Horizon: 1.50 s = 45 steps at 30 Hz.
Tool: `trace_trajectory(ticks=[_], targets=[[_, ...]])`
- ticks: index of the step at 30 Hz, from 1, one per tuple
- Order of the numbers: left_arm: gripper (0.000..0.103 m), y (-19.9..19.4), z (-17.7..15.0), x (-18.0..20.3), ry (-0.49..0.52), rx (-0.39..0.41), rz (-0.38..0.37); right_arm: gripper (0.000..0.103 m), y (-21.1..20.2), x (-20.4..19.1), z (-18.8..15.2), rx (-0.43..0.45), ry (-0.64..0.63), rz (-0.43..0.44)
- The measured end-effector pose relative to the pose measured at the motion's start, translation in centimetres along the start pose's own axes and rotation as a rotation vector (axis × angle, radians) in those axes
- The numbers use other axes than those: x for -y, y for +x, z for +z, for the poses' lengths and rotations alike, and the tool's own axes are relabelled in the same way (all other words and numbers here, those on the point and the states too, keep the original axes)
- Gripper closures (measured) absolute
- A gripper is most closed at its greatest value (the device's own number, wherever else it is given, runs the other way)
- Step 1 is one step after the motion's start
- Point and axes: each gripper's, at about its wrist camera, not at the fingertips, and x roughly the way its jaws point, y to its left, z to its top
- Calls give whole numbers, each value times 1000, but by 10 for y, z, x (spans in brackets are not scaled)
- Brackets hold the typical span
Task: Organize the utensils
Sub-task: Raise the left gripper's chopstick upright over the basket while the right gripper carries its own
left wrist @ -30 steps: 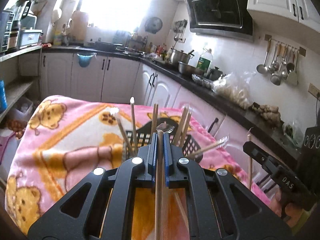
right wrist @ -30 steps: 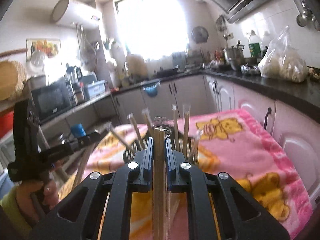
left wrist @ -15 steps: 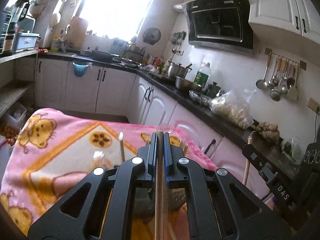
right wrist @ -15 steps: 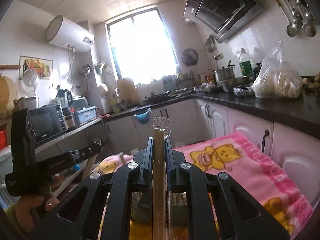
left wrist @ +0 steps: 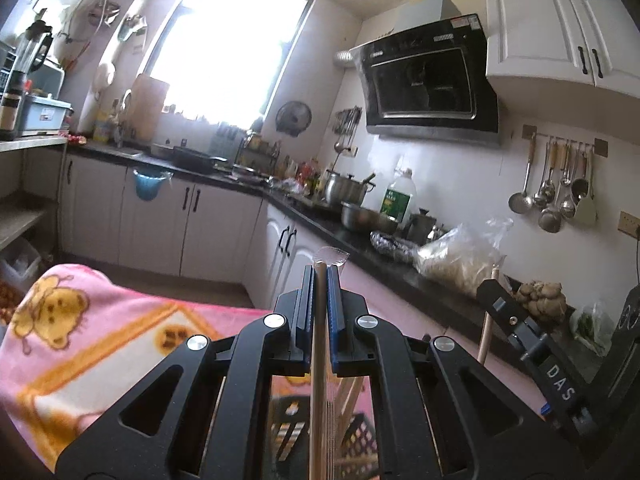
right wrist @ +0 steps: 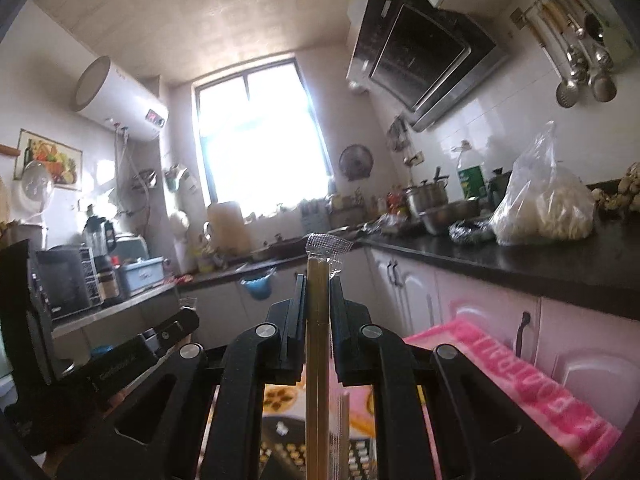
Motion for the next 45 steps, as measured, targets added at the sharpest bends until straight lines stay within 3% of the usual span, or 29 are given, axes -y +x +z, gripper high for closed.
trace_trajectory(ticks=[7,17,27,38,45], targets=[[102,19,-3,-1,-7,30,-2,92,15,10,-3,78,9,-83],[102,43,-8,-7,-21,80,8,92,33,13,-17,119,-19,-121],[102,61,-21,2,61,129,5,92,43,13,-28,161,-43,-149],[102,68,-30,-10,40,113,13,92,50,23,-46,149,-27,-171],[101,70,-31,-17,20,86,-5,89,47,32,-56,84,1,-153]])
